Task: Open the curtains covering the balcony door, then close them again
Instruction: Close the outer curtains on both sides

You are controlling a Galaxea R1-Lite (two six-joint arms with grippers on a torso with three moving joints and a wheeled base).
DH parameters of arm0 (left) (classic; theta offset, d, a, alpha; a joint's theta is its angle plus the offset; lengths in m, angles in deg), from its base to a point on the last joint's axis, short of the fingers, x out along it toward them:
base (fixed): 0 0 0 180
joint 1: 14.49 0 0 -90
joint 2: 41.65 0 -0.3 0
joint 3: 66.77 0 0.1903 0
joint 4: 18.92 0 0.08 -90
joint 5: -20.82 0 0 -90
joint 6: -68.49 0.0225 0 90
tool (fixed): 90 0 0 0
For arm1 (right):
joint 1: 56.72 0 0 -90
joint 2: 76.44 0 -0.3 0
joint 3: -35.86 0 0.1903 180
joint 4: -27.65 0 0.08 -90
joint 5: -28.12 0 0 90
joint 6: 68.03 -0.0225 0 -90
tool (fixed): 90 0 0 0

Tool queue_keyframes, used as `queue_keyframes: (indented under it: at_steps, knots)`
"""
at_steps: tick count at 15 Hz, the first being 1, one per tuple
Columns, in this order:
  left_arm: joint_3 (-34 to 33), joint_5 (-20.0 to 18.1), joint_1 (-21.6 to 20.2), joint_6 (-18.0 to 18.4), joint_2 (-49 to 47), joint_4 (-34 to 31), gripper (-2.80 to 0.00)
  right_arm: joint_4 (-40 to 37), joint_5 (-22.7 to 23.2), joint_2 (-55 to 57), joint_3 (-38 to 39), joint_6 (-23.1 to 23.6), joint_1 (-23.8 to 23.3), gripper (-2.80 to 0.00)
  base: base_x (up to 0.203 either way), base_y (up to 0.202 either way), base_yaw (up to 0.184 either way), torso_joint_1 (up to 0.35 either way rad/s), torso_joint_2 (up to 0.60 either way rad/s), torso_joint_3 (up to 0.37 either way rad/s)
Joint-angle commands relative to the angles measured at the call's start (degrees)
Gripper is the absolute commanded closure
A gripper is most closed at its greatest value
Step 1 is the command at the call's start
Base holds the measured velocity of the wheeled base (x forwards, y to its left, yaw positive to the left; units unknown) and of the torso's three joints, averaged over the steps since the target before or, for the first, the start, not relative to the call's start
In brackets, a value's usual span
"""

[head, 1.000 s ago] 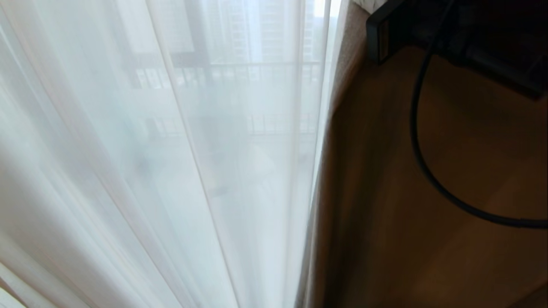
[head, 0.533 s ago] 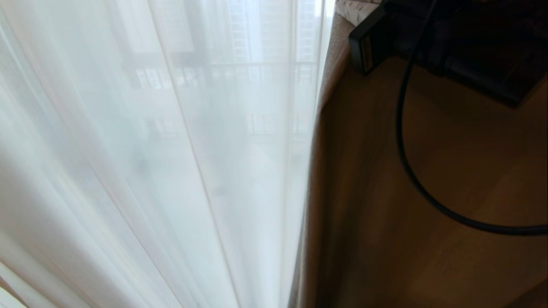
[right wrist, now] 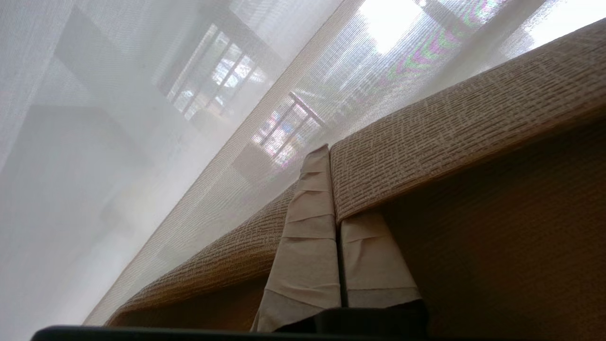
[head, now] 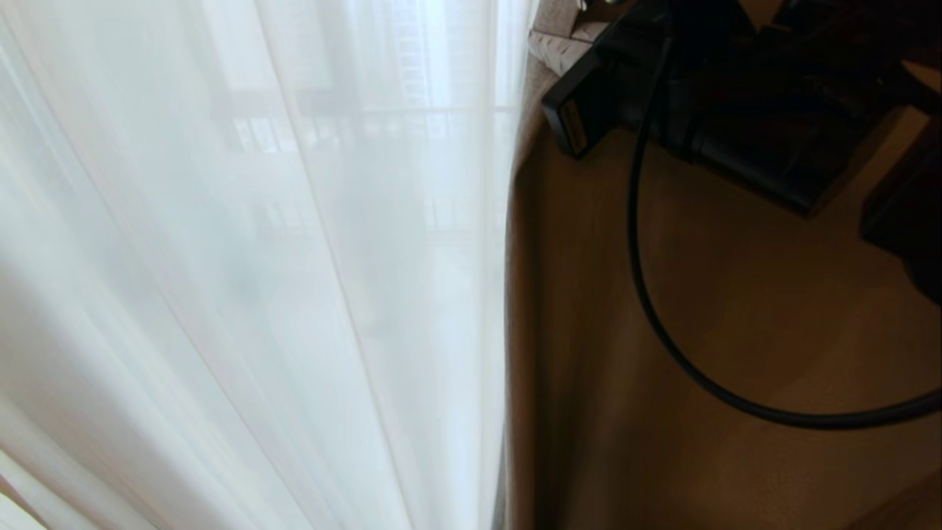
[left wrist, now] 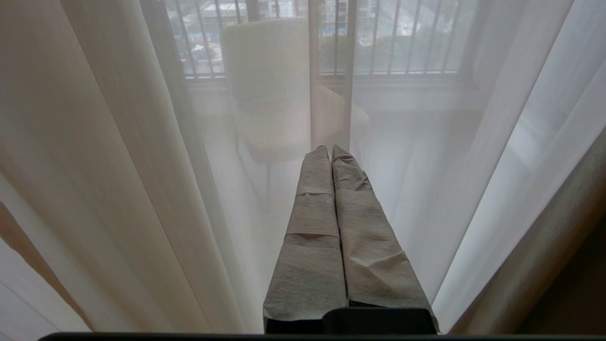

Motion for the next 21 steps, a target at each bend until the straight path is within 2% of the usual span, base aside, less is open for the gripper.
queue_keyframes:
  at_steps: [1, 9, 15, 18, 21]
  knots:
    - [0.00, 0.03, 0.01, 0.02, 0.02, 0.02, 0.00, 0.26, -0.16, 0.80, -0.26, 0.25, 0.13, 0.00, 0.000, 0.000, 0.000, 0.000, 0.00, 0.000]
    - [0.00, 0.03, 0.01, 0.02, 0.02, 0.02, 0.00, 1.48, -2.16, 0.44, -0.28, 0.09, 0.06, 0.00, 0.000, 0.000, 0.000, 0.000, 0.00, 0.000]
    - [0.00, 0.03, -0.07, 0.02, 0.02, 0.02, 0.00, 0.80, -2.88, -6.45, 2.90, -0.26, -0.69, 0.00, 0.000, 0.000, 0.000, 0.000, 0.00, 0.000]
    - [0.00, 0.03, 0.01, 0.02, 0.02, 0.02, 0.00, 0.17, -2.87, -13.60, 8.05, -0.36, -3.78, 0.00, 0.000, 0.000, 0.000, 0.000, 0.00, 0.000]
    - [0.00, 0.03, 0.01, 0.02, 0.02, 0.02, 0.00, -1.17, -2.62, -21.82, 14.80, -0.57, -9.86, 0.00, 0.000, 0.000, 0.000, 0.000, 0.00, 0.000]
